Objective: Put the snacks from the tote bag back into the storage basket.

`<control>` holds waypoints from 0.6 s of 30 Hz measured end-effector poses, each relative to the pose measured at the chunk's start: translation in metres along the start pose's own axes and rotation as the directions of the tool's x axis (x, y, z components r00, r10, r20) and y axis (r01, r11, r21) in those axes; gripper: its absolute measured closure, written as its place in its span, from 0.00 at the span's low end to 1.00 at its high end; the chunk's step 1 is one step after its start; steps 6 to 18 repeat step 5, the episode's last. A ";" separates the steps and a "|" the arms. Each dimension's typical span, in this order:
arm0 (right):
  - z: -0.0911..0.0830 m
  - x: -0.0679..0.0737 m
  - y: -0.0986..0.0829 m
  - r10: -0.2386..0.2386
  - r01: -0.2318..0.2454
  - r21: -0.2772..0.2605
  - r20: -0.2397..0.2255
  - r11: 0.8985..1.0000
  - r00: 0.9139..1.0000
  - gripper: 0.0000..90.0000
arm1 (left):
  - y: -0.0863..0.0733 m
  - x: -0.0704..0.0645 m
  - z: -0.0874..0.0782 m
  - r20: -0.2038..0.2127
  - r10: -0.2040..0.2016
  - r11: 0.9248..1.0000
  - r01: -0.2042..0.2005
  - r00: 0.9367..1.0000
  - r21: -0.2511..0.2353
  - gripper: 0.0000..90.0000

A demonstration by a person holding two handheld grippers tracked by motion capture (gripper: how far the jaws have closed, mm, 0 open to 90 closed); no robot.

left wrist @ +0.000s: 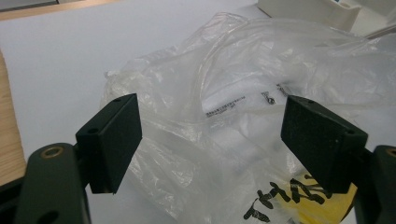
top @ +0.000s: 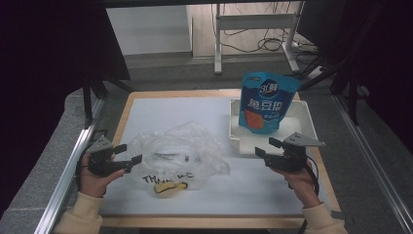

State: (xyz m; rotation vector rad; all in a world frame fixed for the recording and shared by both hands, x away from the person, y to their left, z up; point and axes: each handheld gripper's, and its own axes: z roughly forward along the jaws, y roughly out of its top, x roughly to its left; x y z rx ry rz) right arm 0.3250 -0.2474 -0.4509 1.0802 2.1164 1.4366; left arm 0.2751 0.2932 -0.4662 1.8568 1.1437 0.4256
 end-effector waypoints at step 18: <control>0.001 0.003 -0.004 -0.007 0.007 0.011 -0.011 1.000 1.000 0.30 | 0.001 -0.001 -0.001 -0.002 0.002 1.000 -0.002 1.000 -0.004 0.23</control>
